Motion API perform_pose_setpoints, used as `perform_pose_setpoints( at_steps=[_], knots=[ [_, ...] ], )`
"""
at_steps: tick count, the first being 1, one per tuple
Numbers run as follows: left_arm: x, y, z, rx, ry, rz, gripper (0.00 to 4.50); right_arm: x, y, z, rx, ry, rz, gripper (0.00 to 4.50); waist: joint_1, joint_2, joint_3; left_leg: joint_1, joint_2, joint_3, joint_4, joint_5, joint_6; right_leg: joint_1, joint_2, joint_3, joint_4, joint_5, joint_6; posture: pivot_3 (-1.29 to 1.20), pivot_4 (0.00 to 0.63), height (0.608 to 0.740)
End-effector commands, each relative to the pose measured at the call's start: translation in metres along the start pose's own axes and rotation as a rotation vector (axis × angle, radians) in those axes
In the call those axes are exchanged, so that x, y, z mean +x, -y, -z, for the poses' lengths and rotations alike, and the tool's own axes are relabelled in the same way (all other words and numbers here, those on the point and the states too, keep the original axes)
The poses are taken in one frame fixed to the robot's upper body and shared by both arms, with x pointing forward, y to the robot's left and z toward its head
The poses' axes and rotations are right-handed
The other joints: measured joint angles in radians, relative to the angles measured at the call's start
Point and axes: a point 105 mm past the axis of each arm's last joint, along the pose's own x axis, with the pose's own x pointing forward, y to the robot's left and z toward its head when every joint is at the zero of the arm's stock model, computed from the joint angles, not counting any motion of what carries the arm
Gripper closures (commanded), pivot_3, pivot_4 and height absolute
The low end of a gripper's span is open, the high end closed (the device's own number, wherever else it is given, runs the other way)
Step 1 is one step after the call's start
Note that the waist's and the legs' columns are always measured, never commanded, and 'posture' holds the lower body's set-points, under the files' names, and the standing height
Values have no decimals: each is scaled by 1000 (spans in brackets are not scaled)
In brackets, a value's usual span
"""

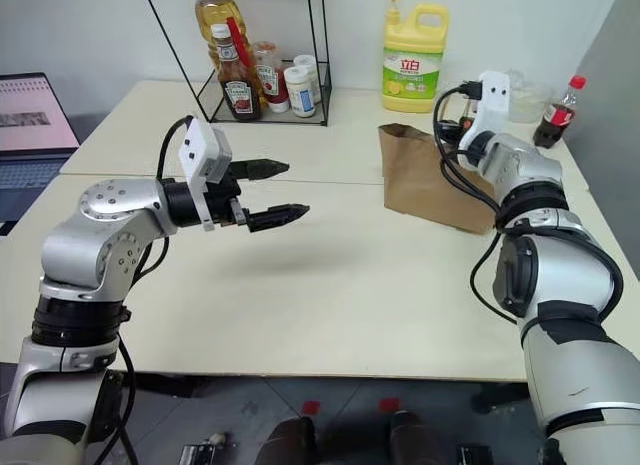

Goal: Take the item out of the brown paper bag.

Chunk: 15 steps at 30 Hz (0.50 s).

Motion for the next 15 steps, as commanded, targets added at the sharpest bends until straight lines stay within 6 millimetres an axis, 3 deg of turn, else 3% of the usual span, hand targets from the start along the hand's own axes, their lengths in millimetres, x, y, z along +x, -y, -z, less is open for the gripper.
perform_pose_setpoints(
  at_steps=[1,15],
  knots=[
    [-6,10,-11,8,44,-8,0,0,-30,-55,-65,151,-92,4460,-6,0,0,0,0,0,0,0,0,0,0,0,0,0,0,0,150,740],
    [-17,39,19,-141,69,-244,0,22,-111,-59,-81,158,-315,4460,-15,0,0,-1,0,0,0,1,-1,-1,-1,0,3,0,0,0,150,740]
  ],
)
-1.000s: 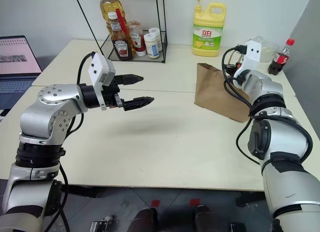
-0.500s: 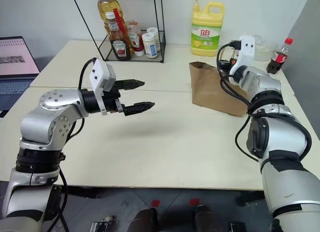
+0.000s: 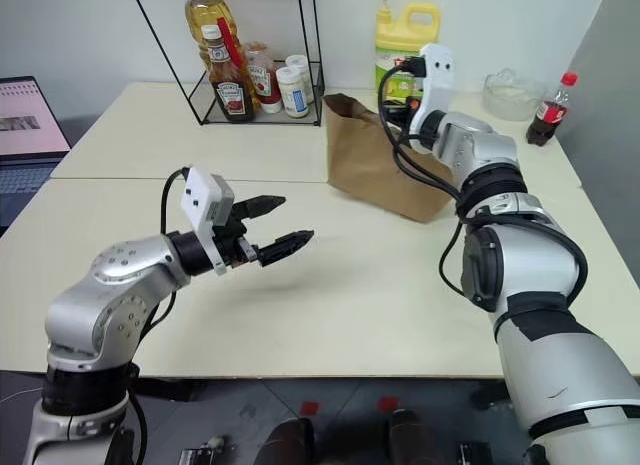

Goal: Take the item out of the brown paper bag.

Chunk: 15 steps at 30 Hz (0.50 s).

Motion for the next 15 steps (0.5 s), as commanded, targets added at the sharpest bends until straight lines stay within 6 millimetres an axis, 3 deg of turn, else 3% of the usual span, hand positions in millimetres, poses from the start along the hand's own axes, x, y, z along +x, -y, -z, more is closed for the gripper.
perform_pose_setpoints(
  at_steps=[1,9,15],
  knots=[
    [-10,6,-8,1,50,-58,0,5,-35,-51,-67,142,-107,4460,0,0,0,0,0,0,0,0,0,0,0,0,0,0,0,0,150,740],
    [-32,8,7,-73,46,-219,0,23,-80,-43,-42,133,-234,4460,1,0,0,0,0,0,1,-1,2,-1,0,0,2,0,0,0,150,740],
    [-50,-3,21,-117,48,-394,0,35,-115,-31,-33,121,-333,4460,1,0,0,0,0,0,2,-1,2,-1,0,0,2,0,0,0,150,740]
  ],
)
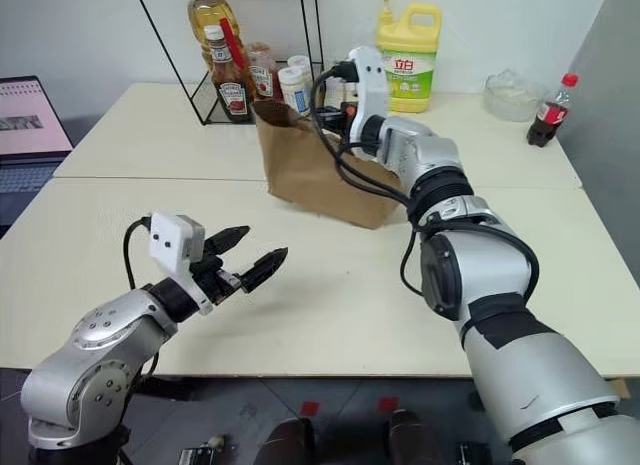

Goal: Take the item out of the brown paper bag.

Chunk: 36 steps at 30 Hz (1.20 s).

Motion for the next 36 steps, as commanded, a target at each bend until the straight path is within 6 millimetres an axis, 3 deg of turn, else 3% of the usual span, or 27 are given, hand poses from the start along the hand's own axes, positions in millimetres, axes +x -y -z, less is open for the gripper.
perform_pose_setpoints(
  at_steps=[1,9,20,23,33,34,36],
  knots=[
    [-11,-6,-8,16,58,-89,0,9,-39,-47,-82,140,-122,4460,0,0,0,0,0,0,0,0,0,0,0,0,0,0,0,0,150,740],
    [-17,-4,2,-9,52,-130,0,28,-74,-30,-73,115,-207,4460,2,0,0,0,0,0,0,0,0,0,0,0,0,0,0,0,150,740],
    [-20,-5,8,-16,39,-134,0,37,-78,-5,-116,75,-177,4460,2,-1,0,0,0,0,0,0,0,0,0,0,0,0,0,0,150,740],
    [-19,-8,9,-14,38,-141,0,38,-77,-2,-117,73,-165,3883,2,-1,-1,0,0,0,0,0,0,0,0,0,0,0,0,0,150,740],
    [-15,-7,8,-10,44,-125,0,32,-68,-1,-135,70,-178,285,3,-1,-1,0,0,0,0,0,0,0,0,0,0,0,0,0,150,740],
    [-15,-7,7,-7,43,-123,0,29,-65,-2,-140,67,-187,29,3,-2,-1,0,0,0,0,0,0,0,0,0,0,0,0,0,150,740],
    [-16,-10,5,3,43,-122,0,22,-58,-4,-158,61,-203,29,5,-2,-1,0,0,0,0,0,0,0,0,0,0,0,0,0,150,740]
  ],
)
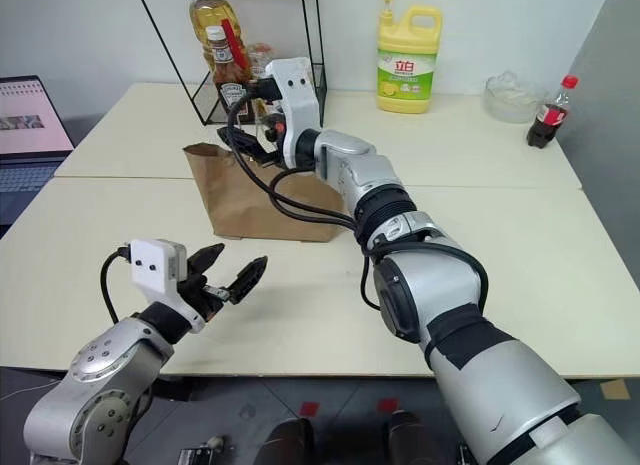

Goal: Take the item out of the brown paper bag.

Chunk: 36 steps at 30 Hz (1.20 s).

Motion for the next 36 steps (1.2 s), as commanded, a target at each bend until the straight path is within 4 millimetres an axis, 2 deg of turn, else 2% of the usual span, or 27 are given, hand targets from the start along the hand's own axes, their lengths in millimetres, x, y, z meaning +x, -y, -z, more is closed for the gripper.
perform_pose_setpoints(
  at_steps=[1,7,11,14,18,21,23,26,32,36],
  knots=[
    [-1,-4,-14,44,39,12,0,-14,6,-22,-66,40,-44,29,1,0,0,0,0,0,0,0,0,0,0,0,0,0,0,0,150,740],
    [5,-30,-44,142,67,1,0,-57,16,-30,-105,31,-101,29,5,0,0,0,0,0,0,0,0,0,0,0,0,0,0,0,150,740],
    [22,-55,-73,269,73,-17,0,-92,27,-22,-154,12,-25,29,14,0,0,0,0,-1,0,0,0,0,0,-1,0,0,0,0,150,740],
    [40,-77,-95,358,78,-59,0,-114,29,-3,-227,-36,32,29,21,0,0,0,0,-1,0,0,0,0,0,-1,0,0,0,0,150,740],
    [69,-99,-118,509,60,-70,0,-142,24,36,-252,-105,109,29,24,0,0,0,0,0,0,0,0,-1,0,0,0,0,0,0,150,740],
    [83,-111,-122,571,29,-78,0,-150,17,51,-232,-119,144,29,23,0,0,-1,0,0,0,0,0,-1,1,0,-1,0,0,0,150,740],
    [101,-119,-130,630,16,-101,0,-157,7,65,-214,-124,179,29,22,0,0,-1,0,0,0,0,0,-2,1,0,0,0,0,0,150,740],
    [124,-124,-136,697,-9,-119,0,-163,1,74,-193,-121,235,29,23,0,0,-2,0,-1,0,0,0,-2,2,-1,0,0,0,0,150,740],
    [150,-120,-142,848,-41,-178,0,-167,-1,83,-163,-121,306,29,22,0,0,-8,0,-2,5,0,0,-6,1,-1,1,0,0,0,150,740],
    [160,-113,-134,907,-107,-154,0,-167,0,84,-155,-118,329,29,22,0,0,-11,-1,-2,6,0,0,-9,1,-1,2,0,0,0,150,740]
  ],
)
